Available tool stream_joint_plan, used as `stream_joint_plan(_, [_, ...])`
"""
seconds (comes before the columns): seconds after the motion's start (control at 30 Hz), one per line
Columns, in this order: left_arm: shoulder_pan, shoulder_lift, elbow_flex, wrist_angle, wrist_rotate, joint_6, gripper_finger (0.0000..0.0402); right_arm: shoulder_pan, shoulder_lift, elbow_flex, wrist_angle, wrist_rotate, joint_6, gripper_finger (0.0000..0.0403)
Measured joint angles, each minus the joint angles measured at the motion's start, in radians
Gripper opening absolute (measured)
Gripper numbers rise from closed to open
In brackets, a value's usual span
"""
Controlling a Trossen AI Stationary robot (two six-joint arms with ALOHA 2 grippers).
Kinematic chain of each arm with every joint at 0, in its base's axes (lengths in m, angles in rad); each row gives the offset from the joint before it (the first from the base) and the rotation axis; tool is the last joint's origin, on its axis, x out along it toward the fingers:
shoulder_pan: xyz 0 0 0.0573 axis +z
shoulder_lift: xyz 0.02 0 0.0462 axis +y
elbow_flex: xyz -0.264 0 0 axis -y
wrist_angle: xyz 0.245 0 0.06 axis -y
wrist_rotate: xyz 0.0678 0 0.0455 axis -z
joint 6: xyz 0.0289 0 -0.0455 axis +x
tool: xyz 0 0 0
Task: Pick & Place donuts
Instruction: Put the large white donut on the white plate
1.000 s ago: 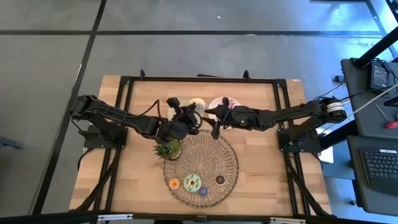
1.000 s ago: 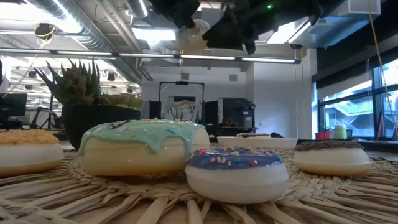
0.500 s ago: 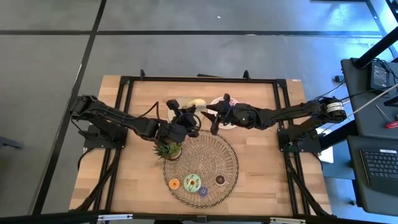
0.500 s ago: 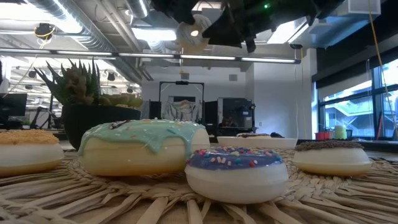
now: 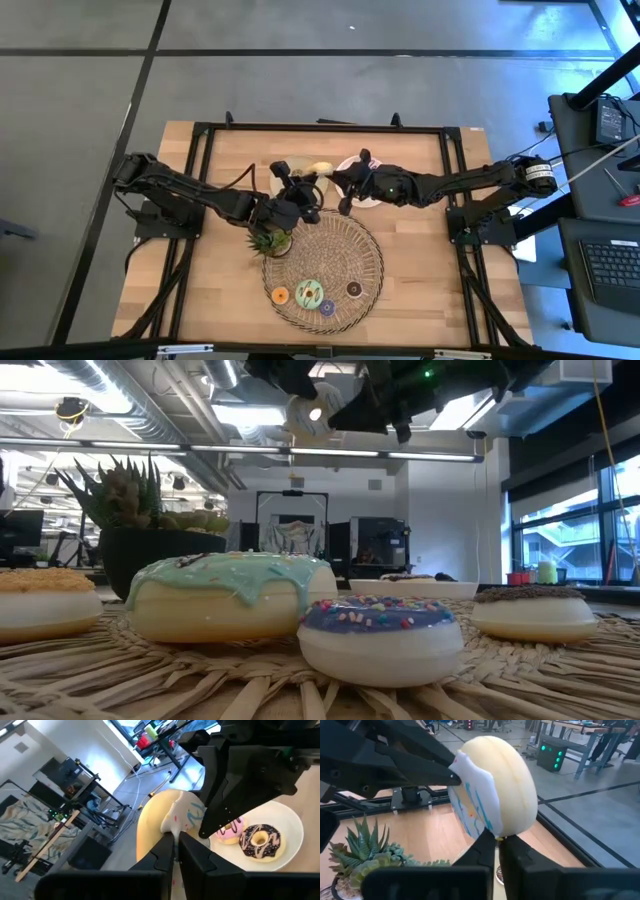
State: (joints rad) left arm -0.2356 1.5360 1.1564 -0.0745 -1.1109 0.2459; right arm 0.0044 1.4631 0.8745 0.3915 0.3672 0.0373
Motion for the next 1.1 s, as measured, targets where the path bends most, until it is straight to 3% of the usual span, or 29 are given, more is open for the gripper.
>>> stream_joint_plan(0.3, [-0.007, 0.001, 0.0, -0.022, -0.016, 0.021, 0.0048, 0.0, 0.0, 0.0, -0.008, 0.03, -0.016, 0.0015])
stream_joint_plan(0.67, [-0.013, 0.001, 0.0, -0.039, -0.016, -0.014, 0.0147, -0.009, -0.001, 0.002, -0.06, 0.059, -0.015, 0.0012])
stream_joint_plan(0.83, [-0.02, -0.013, -0.002, -0.112, 0.017, -0.035, 0.0169, -0.036, -0.032, 0.002, -0.19, 0.057, 0.038, 0.0011])
stream_joint_plan(0.93, [-0.011, -0.027, -0.003, -0.201, 0.043, -0.122, 0.0173, -0.065, -0.06, 0.002, -0.328, 0.044, 0.1, 0.0011])
stream_joint_plan(1.1, [0.014, -0.047, -0.05, -0.316, 0.112, -0.283, 0.017, -0.161, -0.116, 0.002, -0.589, -0.107, 0.253, 0.0011])
